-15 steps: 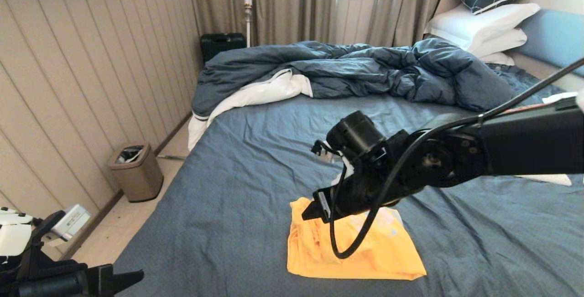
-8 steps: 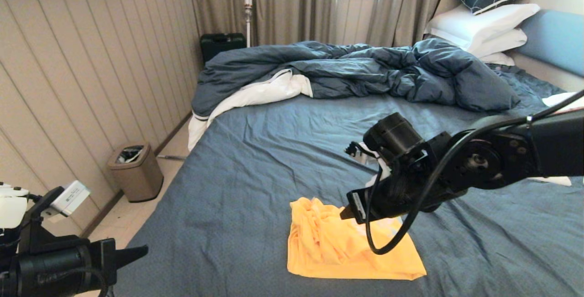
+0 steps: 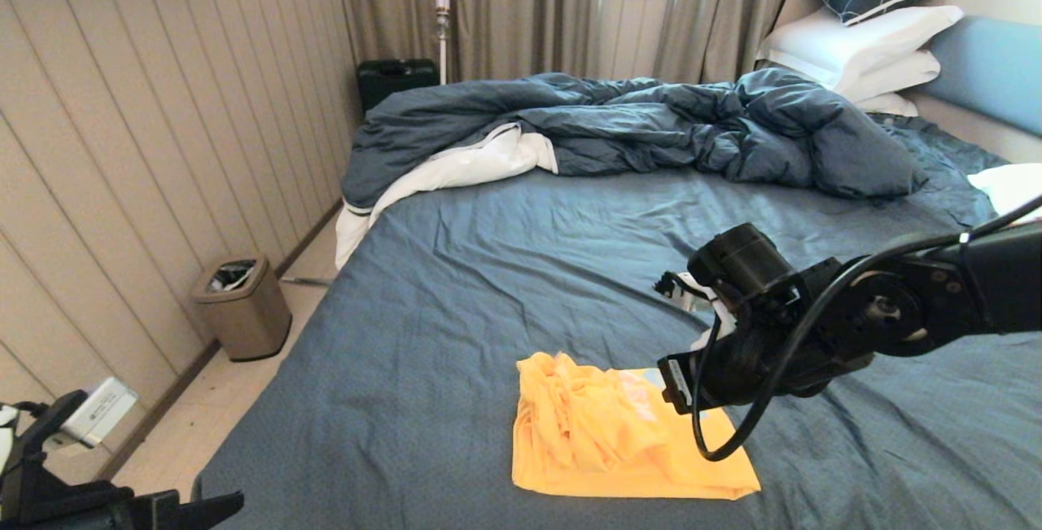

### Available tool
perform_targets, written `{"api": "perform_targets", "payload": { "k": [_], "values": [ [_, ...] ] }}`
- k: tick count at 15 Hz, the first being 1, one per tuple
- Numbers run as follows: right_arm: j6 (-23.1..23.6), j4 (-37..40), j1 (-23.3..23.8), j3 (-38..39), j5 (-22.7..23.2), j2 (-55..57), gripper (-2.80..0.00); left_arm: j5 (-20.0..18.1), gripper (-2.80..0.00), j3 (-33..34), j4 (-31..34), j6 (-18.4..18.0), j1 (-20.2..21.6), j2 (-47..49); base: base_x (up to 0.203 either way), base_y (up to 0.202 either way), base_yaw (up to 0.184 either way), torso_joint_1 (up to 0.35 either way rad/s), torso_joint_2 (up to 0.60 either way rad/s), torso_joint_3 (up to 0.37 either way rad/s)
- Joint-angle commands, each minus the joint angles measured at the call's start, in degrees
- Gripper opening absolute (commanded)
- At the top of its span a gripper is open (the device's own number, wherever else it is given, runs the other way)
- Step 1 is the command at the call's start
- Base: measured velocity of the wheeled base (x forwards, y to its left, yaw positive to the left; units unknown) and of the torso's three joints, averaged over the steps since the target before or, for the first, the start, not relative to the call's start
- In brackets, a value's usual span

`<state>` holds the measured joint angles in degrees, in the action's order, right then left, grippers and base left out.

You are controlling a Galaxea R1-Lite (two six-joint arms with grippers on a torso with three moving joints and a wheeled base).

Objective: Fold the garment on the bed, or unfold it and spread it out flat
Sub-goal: Fold the yellow T-shirt

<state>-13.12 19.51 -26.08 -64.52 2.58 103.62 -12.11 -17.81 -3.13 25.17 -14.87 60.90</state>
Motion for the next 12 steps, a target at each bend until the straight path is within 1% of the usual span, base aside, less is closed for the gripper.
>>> {"api": "perform_targets", "payload": {
  "k": [1,4,6,8,10,12],
  "values": [
    [-0.10,-0.22,-0.11,0.18,0.13,1.74,-2.80,0.66,-2.80,1.61,1.52,0.03,0.07,-11.67,0.000,0.000,0.000,0.000,0.00,0.000],
    [-0.09,-1.24,-0.71,-0.25,0.11,4.41,-2.80,3.34,-2.80,3.99,7.89,-1.13,0.08,-23.70,0.000,0.000,0.000,0.000,0.00,0.000],
    [-0.20,-3.67,-1.66,-1.08,0.03,7.80,-2.80,4.44,-2.80,6.13,11.07,-2.05,0.09,-29.69,0.000,0.000,0.000,0.000,0.00,0.000],
    [-0.53,-5.18,-2.93,-4.36,-0.03,11.36,-2.80,5.45,-2.80,8.25,12.48,-3.00,0.05,-34.73,0.000,0.000,0.000,0.000,0.00,0.000],
    [-0.77,-5.19,-4.93,-7.77,-0.23,13.37,-2.80,6.06,-2.80,10.18,14.34,-4.89,0.07,-38.96,0.000,0.000,0.000,0.000,0.00,0.000],
    [-0.94,-5.18,-6.88,-9.90,-1.47,14.81,-2.80,7.21,-2.80,11.05,15.37,-5.30,0.03,-43.15,0.000,0.000,0.000,0.000,0.00,0.000]
  ]
}}
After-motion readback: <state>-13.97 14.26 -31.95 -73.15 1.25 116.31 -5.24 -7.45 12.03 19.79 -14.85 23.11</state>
